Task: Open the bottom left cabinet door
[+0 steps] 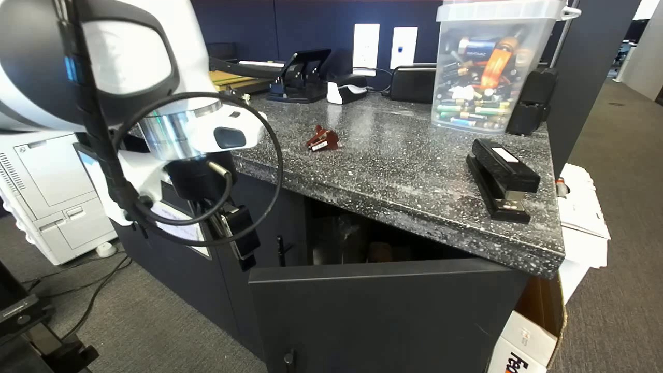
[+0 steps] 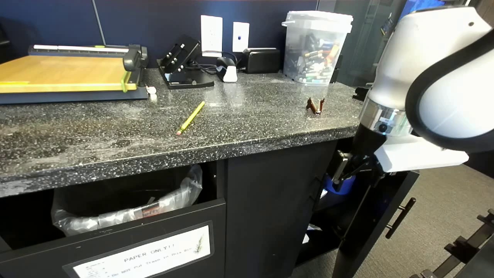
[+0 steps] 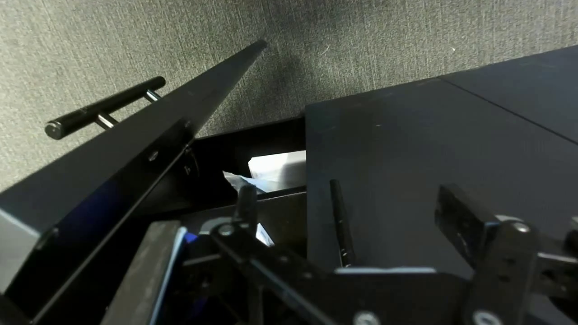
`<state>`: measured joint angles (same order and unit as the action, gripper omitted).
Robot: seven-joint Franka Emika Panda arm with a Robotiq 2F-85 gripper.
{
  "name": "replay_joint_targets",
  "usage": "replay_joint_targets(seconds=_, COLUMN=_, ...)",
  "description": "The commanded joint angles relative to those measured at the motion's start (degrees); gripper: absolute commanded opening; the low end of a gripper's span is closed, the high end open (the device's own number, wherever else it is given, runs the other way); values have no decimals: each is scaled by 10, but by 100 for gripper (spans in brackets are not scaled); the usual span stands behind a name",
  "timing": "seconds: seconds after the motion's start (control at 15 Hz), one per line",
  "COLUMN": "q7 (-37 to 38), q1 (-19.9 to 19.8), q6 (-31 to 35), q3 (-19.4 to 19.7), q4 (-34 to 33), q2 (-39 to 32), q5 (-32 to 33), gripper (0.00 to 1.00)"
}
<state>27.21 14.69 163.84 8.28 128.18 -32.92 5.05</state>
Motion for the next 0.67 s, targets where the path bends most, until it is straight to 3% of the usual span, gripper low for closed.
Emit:
replay_joint_targets(seconds=0.0, q7=23, q1=45, q6=34, q3=41, q4=-59, q2=-71, q5=-4, gripper=100)
replay_joint_targets(seconds=0.47, q7=44, q1=98, q6=81, q3=90, q4=-148, q2=-169, q5=-40, gripper=100)
replay_joint_targets(seconds=0.53, q7=44, q1=102, q6=84, q3=94, q4=-156, q2=-177, q5=-48, gripper=78)
replay_joint_targets(seconds=0.6, q7=44, q1=106, q6=88, q3=98, q4=-166, q2=-186, q5=-55, gripper=74)
